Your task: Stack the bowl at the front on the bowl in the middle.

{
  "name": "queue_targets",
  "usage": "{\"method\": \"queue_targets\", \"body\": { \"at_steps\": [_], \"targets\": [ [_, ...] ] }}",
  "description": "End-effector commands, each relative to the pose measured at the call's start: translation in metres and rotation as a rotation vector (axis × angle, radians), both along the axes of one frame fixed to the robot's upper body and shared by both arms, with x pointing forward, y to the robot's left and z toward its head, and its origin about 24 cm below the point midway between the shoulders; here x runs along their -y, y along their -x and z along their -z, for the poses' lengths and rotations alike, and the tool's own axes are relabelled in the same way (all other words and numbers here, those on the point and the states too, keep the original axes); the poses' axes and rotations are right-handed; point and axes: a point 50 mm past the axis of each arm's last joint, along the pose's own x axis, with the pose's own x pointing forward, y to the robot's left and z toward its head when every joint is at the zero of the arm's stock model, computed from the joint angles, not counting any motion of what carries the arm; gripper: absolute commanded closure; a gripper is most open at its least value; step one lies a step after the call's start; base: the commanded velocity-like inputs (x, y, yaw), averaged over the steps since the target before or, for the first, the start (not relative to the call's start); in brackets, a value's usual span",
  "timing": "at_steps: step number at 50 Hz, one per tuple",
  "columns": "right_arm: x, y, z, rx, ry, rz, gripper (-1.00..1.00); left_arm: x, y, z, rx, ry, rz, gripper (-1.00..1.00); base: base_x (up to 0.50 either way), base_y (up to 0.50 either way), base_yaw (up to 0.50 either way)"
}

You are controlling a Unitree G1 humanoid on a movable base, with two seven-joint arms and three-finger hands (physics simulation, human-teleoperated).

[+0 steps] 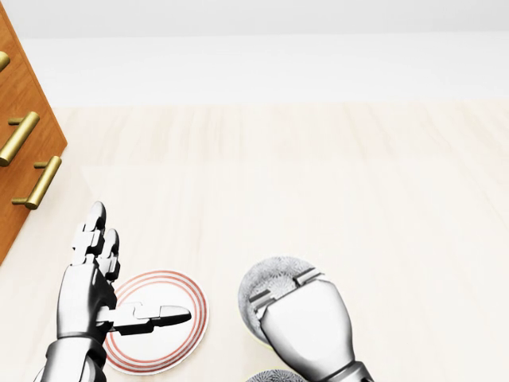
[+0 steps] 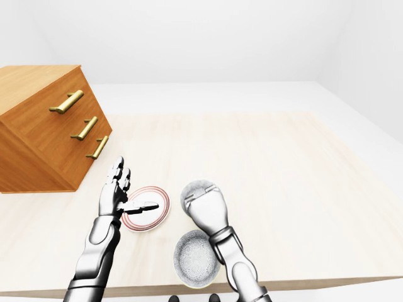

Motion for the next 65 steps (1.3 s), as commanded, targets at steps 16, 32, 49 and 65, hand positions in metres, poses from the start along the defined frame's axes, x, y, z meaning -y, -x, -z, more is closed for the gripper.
{"method": "queue_targets", "body": {
  "at_steps": [16, 32, 49, 65],
  "targets": [
    [0.003, -0.002, -0.014, 0.029, -0.086, 0.013, 1.0, 0.0, -0.001, 0.0, -0.002, 0.001, -0.001, -1.0, 0.0, 0.0, 0.0],
    [0.03, -0.011, -0.053, 0.072, -0.093, 0.123, -1.0, 0.0, 0.0, 0.0, 0.001, 0.0, 0.003, -1.0, 0.0, 0.0, 0.0],
    [0.052, -0.014, -0.082, 0.086, -0.137, 0.204, -1.0, 0.001, 0.001, -0.002, 0.003, 0.0, 0.005, -1.0, 0.0, 0.0, 0.0],
    [0.049, -0.015, -0.08, 0.084, -0.156, 0.191, -1.0, 0.001, 0.0, -0.002, 0.001, 0.0, 0.004, -1.0, 0.0, 0.0, 0.0]
  ]
}}
